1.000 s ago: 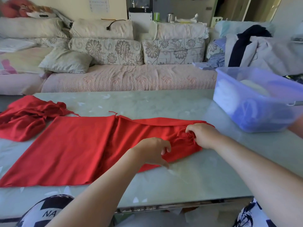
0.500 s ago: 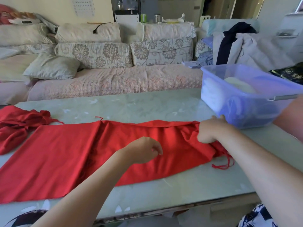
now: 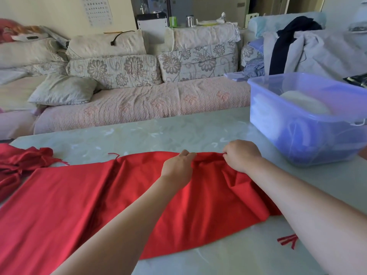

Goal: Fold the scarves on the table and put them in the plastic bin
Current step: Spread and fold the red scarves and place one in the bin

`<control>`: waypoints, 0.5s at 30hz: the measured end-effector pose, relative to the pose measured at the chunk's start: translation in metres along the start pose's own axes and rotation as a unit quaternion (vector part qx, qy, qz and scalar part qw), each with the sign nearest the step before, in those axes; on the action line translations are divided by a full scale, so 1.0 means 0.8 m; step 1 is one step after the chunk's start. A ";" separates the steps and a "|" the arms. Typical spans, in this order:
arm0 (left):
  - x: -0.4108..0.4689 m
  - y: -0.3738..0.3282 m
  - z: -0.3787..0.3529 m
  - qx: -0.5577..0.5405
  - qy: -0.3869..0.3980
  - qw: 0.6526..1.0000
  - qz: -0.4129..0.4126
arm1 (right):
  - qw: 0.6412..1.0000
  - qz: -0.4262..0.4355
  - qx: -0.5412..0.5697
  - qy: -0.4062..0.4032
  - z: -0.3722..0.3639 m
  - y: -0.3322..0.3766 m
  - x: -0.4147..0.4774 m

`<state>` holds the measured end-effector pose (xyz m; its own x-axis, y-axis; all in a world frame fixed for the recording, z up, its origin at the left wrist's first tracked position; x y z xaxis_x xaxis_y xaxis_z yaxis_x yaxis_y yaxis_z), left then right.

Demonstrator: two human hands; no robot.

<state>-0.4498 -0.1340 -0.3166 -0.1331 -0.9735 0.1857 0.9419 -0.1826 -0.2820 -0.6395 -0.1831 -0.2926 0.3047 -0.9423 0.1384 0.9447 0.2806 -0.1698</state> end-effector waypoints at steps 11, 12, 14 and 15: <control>0.056 0.020 -0.031 -0.132 0.059 0.989 0.008 | 0.991 -0.121 0.026 -0.042 -0.017 -0.004 0.053; 0.051 0.018 -0.039 -0.121 0.074 0.990 -0.001 | 0.992 -0.121 0.027 -0.012 -0.027 -0.006 0.053; 0.041 0.017 -0.048 -0.111 0.068 0.991 -0.008 | 0.992 -0.118 0.025 0.036 -0.035 -0.007 0.050; 0.036 0.017 -0.048 -0.100 0.053 0.994 -0.003 | 0.994 -0.105 0.000 0.033 -0.033 -0.003 0.049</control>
<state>-0.4529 -0.1694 -0.3511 -0.1799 -0.9795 0.0905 0.8628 -0.2013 -0.4638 -0.6334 -0.2254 -0.3128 0.0926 -0.9899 0.1071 0.9865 0.0766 -0.1445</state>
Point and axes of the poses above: each hand's wrist, its own x-axis towards the middle knuckle, its own z-axis out of the back of the hand, y = z × x, the point moved 5 cm from there along x, towards the middle knuckle, and after that the axes turned 8 degrees about -x, right-handed, at the moved point
